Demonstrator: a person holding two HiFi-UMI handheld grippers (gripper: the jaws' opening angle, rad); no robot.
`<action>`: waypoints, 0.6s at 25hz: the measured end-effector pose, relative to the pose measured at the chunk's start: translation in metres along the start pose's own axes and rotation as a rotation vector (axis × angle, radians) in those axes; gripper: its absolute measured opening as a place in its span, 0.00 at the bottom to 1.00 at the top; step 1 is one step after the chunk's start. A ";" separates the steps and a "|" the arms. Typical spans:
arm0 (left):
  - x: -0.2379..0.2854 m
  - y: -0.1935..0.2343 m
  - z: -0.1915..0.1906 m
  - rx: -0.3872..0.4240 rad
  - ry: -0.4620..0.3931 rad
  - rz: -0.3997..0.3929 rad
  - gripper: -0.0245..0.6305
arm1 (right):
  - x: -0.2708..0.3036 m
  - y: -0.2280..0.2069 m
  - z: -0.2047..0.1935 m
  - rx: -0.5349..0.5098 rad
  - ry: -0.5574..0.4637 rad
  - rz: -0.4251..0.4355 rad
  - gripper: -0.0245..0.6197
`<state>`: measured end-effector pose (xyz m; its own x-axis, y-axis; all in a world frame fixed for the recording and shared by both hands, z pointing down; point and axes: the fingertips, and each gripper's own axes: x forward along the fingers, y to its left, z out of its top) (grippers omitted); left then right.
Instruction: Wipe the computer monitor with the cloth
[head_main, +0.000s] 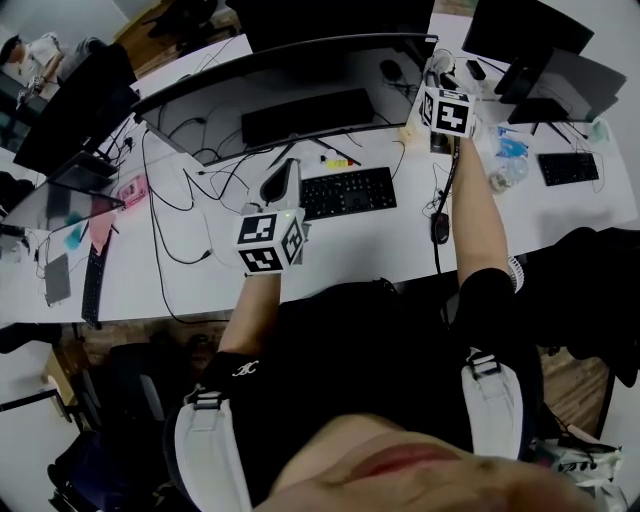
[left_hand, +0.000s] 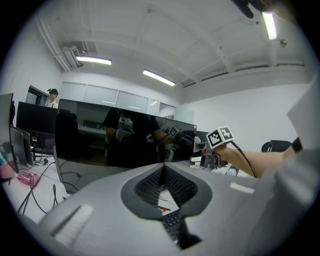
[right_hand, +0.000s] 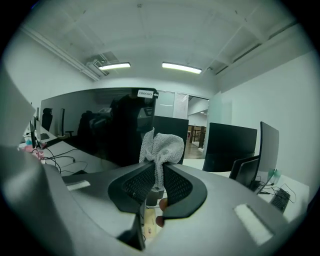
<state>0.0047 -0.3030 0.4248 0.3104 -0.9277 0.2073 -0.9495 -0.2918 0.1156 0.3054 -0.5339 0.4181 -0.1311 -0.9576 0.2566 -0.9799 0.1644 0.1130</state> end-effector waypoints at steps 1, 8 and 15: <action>0.001 0.000 -0.002 -0.001 0.005 0.000 0.12 | 0.002 0.001 -0.006 -0.010 0.011 0.004 0.11; 0.007 0.003 -0.014 -0.012 0.037 0.007 0.12 | 0.015 0.010 -0.055 -0.054 0.092 0.033 0.11; 0.015 0.006 -0.030 -0.023 0.078 0.015 0.12 | 0.031 0.016 -0.104 -0.065 0.175 0.060 0.11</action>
<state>0.0055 -0.3119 0.4581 0.2995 -0.9108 0.2841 -0.9531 -0.2716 0.1338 0.3009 -0.5361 0.5272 -0.1554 -0.8908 0.4270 -0.9585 0.2405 0.1531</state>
